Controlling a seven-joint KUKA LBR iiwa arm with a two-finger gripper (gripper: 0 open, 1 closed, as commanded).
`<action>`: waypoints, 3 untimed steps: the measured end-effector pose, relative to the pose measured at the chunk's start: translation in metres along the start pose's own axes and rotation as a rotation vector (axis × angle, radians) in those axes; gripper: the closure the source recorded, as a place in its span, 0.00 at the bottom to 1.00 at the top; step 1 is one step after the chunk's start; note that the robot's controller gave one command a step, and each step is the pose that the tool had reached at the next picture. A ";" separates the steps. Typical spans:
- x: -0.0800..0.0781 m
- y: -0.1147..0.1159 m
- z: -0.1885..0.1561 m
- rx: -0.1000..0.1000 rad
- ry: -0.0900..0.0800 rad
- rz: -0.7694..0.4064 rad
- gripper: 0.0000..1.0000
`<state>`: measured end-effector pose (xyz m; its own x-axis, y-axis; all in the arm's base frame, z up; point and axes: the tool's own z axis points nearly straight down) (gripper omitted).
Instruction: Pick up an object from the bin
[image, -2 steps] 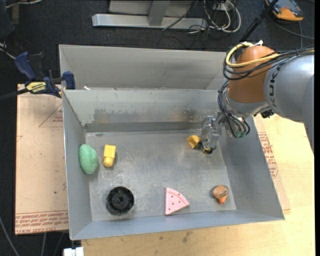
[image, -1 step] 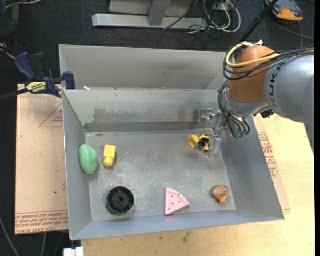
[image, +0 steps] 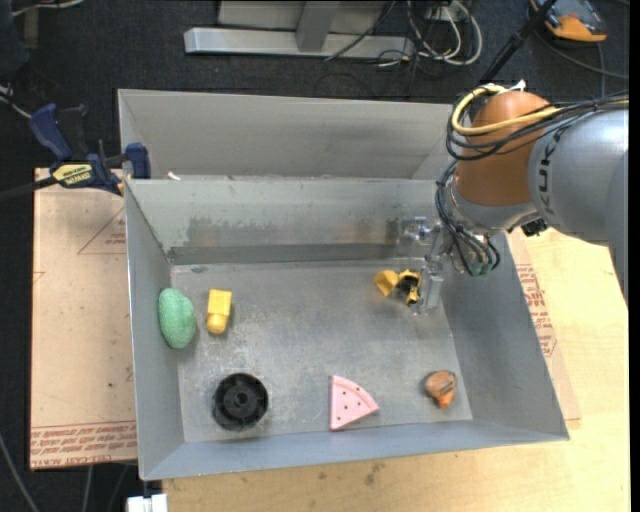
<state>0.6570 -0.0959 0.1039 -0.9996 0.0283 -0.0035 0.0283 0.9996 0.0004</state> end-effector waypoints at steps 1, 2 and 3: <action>0.002 0.006 0.021 0.000 -0.001 0.032 0.00; 0.012 -0.003 0.034 0.000 0.002 0.082 1.00; 0.012 -0.003 0.034 0.000 0.002 0.082 1.00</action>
Offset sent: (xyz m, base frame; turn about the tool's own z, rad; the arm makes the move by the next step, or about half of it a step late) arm -0.0128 -0.0034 -0.0339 0.0845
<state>0.6448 -0.0984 0.0698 -0.9939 0.1103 -0.0018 0.1103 0.9939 0.0009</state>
